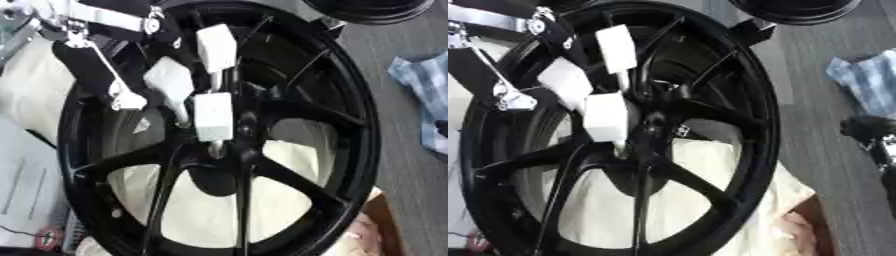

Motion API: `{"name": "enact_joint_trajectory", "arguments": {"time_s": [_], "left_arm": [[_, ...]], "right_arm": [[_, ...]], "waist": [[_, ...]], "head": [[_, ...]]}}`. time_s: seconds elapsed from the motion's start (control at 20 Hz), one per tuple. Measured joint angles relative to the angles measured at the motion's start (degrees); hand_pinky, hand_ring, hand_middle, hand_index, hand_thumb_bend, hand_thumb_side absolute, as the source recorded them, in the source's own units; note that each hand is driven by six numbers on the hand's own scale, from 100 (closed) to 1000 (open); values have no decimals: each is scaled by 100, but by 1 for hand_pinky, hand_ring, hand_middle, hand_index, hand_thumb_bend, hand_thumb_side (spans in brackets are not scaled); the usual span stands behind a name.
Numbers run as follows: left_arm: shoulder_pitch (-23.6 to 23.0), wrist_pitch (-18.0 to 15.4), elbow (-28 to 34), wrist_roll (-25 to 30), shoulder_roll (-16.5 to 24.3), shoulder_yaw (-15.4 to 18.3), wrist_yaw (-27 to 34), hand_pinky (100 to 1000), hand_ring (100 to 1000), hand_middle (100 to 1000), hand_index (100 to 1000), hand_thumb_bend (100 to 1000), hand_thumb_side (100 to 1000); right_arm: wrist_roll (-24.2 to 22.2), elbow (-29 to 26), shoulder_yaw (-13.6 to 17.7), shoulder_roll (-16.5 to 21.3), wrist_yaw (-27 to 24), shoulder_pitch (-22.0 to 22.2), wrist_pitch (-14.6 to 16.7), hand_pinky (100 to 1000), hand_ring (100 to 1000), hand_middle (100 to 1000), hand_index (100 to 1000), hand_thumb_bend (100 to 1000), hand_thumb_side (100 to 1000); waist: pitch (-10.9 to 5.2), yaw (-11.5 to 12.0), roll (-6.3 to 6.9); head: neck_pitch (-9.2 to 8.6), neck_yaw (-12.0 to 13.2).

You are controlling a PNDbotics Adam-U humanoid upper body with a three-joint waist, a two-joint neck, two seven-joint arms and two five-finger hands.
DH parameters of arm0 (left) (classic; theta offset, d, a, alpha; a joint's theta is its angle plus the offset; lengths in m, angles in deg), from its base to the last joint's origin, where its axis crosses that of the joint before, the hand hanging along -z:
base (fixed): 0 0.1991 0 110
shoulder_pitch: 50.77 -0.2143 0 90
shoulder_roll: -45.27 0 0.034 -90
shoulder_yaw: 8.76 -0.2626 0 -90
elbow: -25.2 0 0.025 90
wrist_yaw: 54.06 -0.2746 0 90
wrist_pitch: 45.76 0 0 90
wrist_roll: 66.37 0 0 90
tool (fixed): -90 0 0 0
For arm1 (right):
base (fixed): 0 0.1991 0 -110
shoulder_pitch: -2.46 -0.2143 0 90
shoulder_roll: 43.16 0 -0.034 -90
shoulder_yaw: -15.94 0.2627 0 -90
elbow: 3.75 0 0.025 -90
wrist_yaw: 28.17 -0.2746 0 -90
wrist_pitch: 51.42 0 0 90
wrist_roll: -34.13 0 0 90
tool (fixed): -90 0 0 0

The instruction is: Pull the pin out of the wheel hub.

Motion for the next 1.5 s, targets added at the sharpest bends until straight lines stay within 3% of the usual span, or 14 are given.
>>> {"name": "enact_joint_trajectory", "arguments": {"time_s": [0.1, 0.2, 0.65, 1.1, 1.5], "left_arm": [[0, -3, 3, 0, 0, 33, -12, 729, 631, 415, 496, 100, 159], [3, -4, 12, 0, -1, 66, -22, 710, 600, 352, 426, 100, 168], [140, 77, 321, -3, 67, 570, 233, 711, 581, 335, 407, 100, 174], [-102, 317, 237, -139, 586, 1604, 832, 706, 562, 321, 403, 100, 209], [-1119, 558, -741, -752, 1352, 2680, 1382, 679, 540, 309, 409, 100, 286]], "right_arm": [[0, 0, 0, 0, -1, 0, 0, 938, 826, 594, 712, 100, 754], [0, 0, 0, 0, -2, 5, 0, 939, 826, 594, 712, 100, 757], [13, 0, 16, 0, -2, 83, 2, 939, 825, 593, 712, 100, 747], [71, 0, 87, 5, 4, 252, 54, 939, 826, 593, 712, 100, 727], [229, 1, 234, 8, 31, 437, 149, 939, 826, 594, 712, 100, 690]], "waist": [[0, 0, 0], [-1, 3, -1], [-58, 131, -1], [-194, 430, 23], [-350, 841, -68]], "head": [[0, 0], [0, 0], [11, -54], [122, -269], [297, -759]]}}
